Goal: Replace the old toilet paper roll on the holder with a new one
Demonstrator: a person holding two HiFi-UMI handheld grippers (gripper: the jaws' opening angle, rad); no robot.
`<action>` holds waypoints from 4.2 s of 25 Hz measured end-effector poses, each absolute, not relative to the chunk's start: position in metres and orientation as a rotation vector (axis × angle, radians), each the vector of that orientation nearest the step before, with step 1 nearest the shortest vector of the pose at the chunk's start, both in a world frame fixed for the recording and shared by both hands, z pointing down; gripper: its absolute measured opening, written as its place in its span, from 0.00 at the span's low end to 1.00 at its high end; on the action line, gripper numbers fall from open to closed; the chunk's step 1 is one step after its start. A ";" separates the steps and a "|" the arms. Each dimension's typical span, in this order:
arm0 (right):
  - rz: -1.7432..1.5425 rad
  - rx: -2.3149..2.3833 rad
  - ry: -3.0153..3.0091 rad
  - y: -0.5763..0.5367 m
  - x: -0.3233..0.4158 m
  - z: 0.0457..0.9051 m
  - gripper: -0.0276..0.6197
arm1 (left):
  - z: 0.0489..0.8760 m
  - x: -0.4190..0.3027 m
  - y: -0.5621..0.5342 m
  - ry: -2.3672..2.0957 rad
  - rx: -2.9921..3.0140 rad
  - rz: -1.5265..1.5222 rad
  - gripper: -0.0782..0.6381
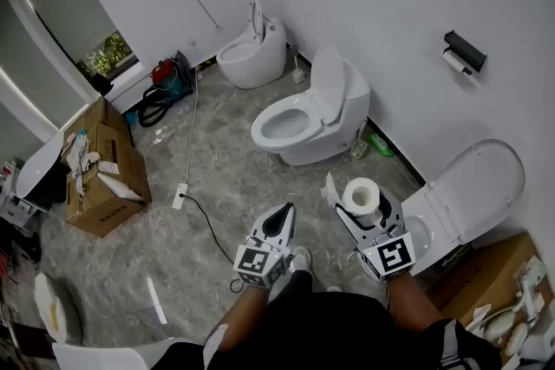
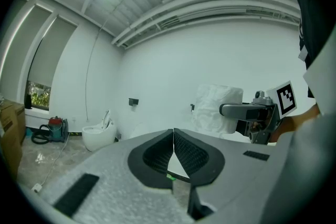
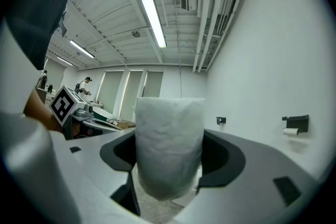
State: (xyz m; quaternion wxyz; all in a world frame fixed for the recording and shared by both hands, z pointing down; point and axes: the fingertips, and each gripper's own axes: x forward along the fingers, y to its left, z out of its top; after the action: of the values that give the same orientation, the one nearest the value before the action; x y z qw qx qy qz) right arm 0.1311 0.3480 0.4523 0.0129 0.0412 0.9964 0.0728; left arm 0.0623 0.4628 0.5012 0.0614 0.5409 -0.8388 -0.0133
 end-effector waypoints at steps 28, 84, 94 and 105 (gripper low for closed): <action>0.147 -0.178 3.203 0.291 -0.057 0.478 0.52 | 0.519 -0.144 0.391 -2.351 1.859 -0.041 0.12; 0.061 -1.072 3.056 -0.134 -0.074 0.463 0.52 | 0.486 -0.191 -0.109 -1.710 2.597 0.163 0.12; 0.016 -1.361 2.970 -0.183 -0.072 0.467 0.52 | 0.488 -0.190 -0.182 -1.470 2.745 0.153 0.12; 0.006 -1.646 2.858 -0.207 -0.027 0.479 0.52 | 0.499 -0.159 -0.219 -1.239 2.870 0.207 0.12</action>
State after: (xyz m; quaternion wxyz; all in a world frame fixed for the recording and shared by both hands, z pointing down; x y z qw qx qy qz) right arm -0.0268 -0.2070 0.4787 -0.0782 -0.4976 0.8639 0.0019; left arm -0.1589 -0.2193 0.4995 0.0042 0.9161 -0.3954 0.0660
